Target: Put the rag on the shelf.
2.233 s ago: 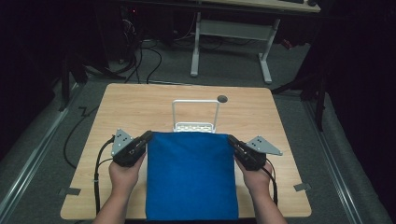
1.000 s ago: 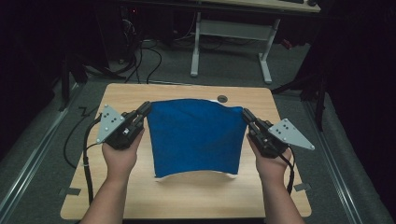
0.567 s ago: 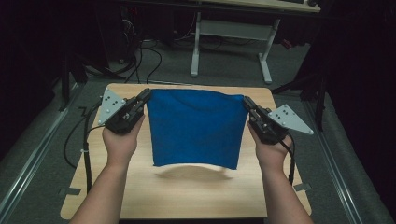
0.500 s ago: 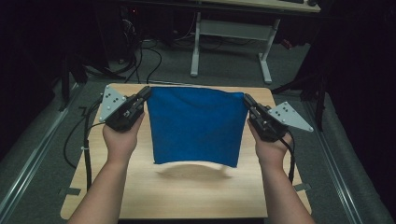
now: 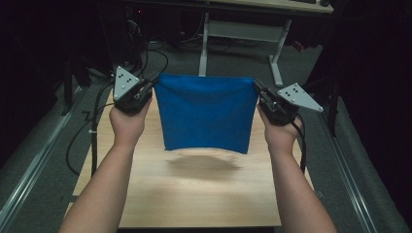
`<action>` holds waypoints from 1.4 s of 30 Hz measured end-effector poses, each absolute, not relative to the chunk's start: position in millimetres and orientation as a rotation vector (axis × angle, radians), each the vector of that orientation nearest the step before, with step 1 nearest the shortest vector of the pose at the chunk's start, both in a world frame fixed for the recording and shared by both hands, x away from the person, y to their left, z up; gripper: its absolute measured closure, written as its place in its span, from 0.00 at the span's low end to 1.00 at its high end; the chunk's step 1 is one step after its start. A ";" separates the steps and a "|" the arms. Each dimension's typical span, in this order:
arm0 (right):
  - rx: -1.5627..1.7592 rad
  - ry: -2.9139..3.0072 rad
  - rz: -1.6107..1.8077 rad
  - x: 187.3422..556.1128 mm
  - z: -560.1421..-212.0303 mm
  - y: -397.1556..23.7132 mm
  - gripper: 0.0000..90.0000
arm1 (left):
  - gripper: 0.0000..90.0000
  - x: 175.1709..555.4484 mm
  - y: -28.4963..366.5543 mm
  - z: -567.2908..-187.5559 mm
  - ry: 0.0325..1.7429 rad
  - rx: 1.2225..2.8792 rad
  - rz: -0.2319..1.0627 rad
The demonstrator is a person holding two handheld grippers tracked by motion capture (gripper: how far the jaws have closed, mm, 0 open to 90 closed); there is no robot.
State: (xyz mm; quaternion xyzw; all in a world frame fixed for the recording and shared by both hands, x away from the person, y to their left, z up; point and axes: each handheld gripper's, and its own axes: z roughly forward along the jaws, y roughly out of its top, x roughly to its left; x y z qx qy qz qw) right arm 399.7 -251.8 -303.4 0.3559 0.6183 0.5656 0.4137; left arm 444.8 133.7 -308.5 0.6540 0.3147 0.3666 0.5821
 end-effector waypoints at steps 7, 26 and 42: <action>0.939 1.549 1.400 423.7 -301.7 -253.1 0.99 | 0.98 468.4 128.9 -304.5 0.749 1.556 0.879; 0.978 1.604 1.296 477.4 -292.3 -238.3 0.99 | 0.98 519.6 130.7 -305.5 0.837 1.620 0.897; 1.116 1.787 1.121 507.1 -373.3 -240.5 0.99 | 0.98 538.5 119.4 -388.7 0.953 1.769 0.756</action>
